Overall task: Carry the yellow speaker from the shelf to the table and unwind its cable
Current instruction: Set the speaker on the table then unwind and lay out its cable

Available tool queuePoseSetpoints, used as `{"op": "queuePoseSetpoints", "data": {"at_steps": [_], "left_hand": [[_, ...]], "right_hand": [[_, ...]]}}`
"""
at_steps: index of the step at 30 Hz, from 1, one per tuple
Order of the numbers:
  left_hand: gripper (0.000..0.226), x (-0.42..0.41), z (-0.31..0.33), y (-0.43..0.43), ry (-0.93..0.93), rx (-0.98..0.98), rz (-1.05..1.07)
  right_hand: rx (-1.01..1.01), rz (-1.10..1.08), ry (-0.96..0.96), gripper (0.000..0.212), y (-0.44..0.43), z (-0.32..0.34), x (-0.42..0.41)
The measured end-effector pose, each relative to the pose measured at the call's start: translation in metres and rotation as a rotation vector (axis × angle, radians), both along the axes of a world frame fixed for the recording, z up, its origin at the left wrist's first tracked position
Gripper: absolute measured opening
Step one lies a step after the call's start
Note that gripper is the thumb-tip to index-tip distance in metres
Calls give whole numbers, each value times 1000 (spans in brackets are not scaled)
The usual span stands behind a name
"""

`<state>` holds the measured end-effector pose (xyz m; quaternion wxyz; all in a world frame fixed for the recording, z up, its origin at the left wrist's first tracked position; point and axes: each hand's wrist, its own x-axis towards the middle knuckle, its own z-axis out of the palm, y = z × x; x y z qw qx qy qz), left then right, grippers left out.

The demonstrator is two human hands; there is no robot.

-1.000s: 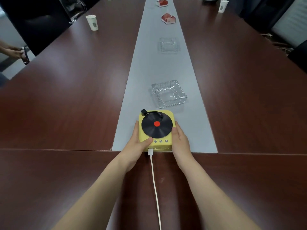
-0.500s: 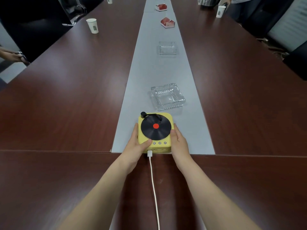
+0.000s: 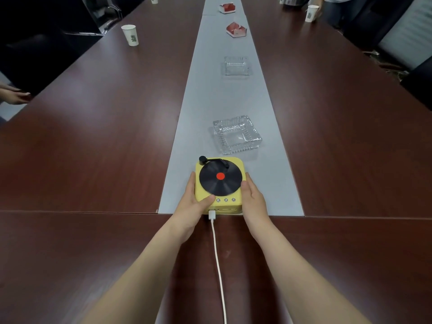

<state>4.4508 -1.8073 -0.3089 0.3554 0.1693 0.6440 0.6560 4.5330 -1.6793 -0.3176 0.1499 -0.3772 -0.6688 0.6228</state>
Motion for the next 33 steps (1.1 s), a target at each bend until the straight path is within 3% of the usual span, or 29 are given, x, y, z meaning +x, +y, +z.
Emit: {"op": "queuePoseSetpoints", "data": {"at_steps": [33], "left_hand": [[63,-1,7,-3,81,-44,-63]], "right_hand": [[-20,-2,2,49,-1,-2,-1]]}}
